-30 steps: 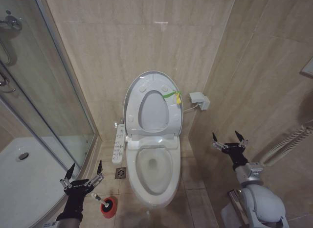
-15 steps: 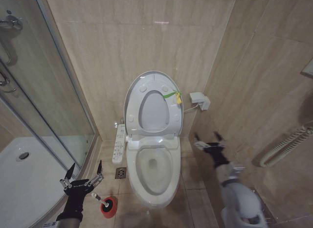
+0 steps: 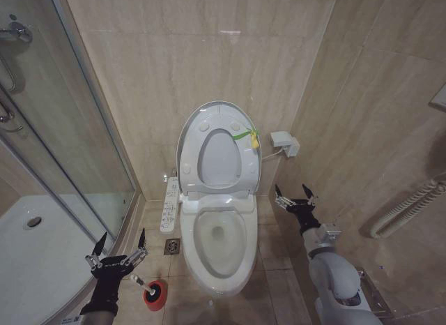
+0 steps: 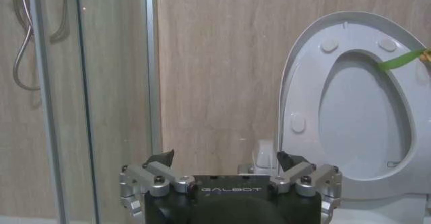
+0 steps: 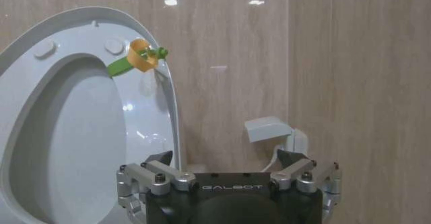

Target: Open the toilet lid, clean the toilet bowl with a toilet brush, close the toilet lid, and flush.

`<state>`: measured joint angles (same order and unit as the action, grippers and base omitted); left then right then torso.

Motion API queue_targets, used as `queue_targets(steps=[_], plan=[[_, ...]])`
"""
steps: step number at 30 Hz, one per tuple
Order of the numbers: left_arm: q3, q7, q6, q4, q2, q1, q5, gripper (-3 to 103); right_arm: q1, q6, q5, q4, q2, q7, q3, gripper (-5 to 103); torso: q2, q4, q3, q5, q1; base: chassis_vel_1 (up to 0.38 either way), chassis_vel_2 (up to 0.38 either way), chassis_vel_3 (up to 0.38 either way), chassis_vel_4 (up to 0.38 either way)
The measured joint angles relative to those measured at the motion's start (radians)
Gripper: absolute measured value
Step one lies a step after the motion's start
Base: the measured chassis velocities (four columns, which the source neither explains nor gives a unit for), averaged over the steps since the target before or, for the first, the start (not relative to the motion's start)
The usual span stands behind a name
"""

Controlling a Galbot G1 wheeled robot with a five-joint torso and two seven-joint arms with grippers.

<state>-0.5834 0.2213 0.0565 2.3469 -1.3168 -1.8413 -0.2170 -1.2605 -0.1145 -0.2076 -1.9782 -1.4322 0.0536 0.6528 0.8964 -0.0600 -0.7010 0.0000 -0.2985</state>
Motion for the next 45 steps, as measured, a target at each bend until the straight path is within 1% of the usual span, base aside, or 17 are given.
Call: queue_targets(steps=[6,10,14,20,29,36,45], plan=[[0.000,0.000,0.000,0.000,0.000,0.000,0.000,99,0.045,0.002,0.010,0.030,0.015,-0.005,-0.020,100,0.000,0.0003,0.000,0.0000,0.000,0.000,0.000,0.000,0.000],[0.000,0.000,0.000,0.000,0.000,0.000,0.000,99,0.076,0.007,0.015,0.053,0.031,-0.006,-0.014,100,0.000,0.0004,0.000,0.0000,0.000,0.000,0.000,0.000,0.000],[0.000,0.000,0.000,0.000,0.000,0.000,0.000,99,0.099,0.006,0.000,0.068,0.056,-0.011,-0.013,100,0.000,0.0000,0.000,0.0000,0.000,0.000,0.000,0.000,0.000],[0.000,0.000,0.000,0.000,0.000,0.000,0.000,99,0.136,0.000,-0.021,0.097,0.075,-0.023,-0.031,100,0.000,0.0001,0.000,0.0001,0.000,0.000,0.000,0.000,0.000],[0.000,0.000,0.000,0.000,0.000,0.000,0.000,99,0.209,0.008,-0.015,0.166,0.110,-0.027,-0.040,100,0.000,0.0002,0.000,0.0001,0.000,0.000,0.000,0.000,0.000],[0.000,0.000,0.000,0.000,0.000,0.000,0.000,99,0.245,0.014,-0.021,0.206,0.122,-0.027,-0.048,100,0.000,0.0001,0.000,0.0001,0.000,0.000,0.000,0.000,0.000],[0.000,0.000,0.000,0.000,0.000,0.000,0.000,99,0.336,0.030,-0.021,0.279,0.130,-0.029,-0.072,100,0.000,0.0003,0.000,0.0000,0.000,0.000,0.000,0.000,0.000]])
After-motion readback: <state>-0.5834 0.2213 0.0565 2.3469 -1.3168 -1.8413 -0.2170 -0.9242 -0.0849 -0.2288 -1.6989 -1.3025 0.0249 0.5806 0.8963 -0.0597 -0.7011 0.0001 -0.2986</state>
